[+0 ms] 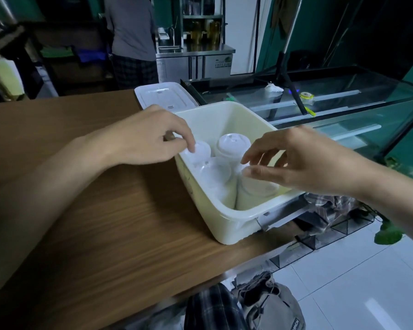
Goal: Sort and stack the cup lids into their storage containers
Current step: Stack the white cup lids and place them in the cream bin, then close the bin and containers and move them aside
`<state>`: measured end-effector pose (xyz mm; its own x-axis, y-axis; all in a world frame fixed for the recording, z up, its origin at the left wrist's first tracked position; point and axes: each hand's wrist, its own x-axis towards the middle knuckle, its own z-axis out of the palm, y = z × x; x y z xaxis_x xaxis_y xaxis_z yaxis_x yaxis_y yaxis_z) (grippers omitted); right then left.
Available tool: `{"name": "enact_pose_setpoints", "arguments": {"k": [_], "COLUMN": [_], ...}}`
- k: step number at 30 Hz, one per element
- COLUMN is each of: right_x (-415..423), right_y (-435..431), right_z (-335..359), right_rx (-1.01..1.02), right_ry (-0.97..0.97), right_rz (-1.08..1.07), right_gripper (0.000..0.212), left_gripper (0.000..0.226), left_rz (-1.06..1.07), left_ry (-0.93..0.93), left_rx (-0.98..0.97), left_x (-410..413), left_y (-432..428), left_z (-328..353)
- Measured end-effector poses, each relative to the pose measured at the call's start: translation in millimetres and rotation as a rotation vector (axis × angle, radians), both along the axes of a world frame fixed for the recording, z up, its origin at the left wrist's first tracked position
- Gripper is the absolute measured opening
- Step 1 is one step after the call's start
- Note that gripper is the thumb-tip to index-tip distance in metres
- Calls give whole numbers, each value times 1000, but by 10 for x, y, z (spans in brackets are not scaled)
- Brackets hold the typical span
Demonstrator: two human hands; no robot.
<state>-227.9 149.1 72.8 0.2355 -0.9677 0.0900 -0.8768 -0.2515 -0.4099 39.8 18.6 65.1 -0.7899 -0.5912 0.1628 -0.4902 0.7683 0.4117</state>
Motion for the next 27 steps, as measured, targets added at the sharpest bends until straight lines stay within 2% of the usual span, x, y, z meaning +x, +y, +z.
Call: {"name": "enact_pose_setpoints", "arguments": {"k": [5,9,15,22,27], "right_x": [454,725,1048,1594,2074], "right_y": [93,129,289,216,-128], "right_z": [44,-2,-23,2,-65], "right_rx": [-50,-17,-10,33,-59], "right_ry": [-158,-127,-39,-72,-5], "right_rz": [36,40,60,271,389], "right_gripper": [24,31,14,11,14], "left_gripper": [28,26,21,13,11], "left_rz": [30,44,87,246,393], "left_ry": [-35,-1,27,36,120], "left_rx": [-106,-108,-61,-18,-38], "left_x": [255,373,852,1780,2414], "left_y": [17,129,417,839,947], "left_z": [-114,-125,-100,-71,-144]}}
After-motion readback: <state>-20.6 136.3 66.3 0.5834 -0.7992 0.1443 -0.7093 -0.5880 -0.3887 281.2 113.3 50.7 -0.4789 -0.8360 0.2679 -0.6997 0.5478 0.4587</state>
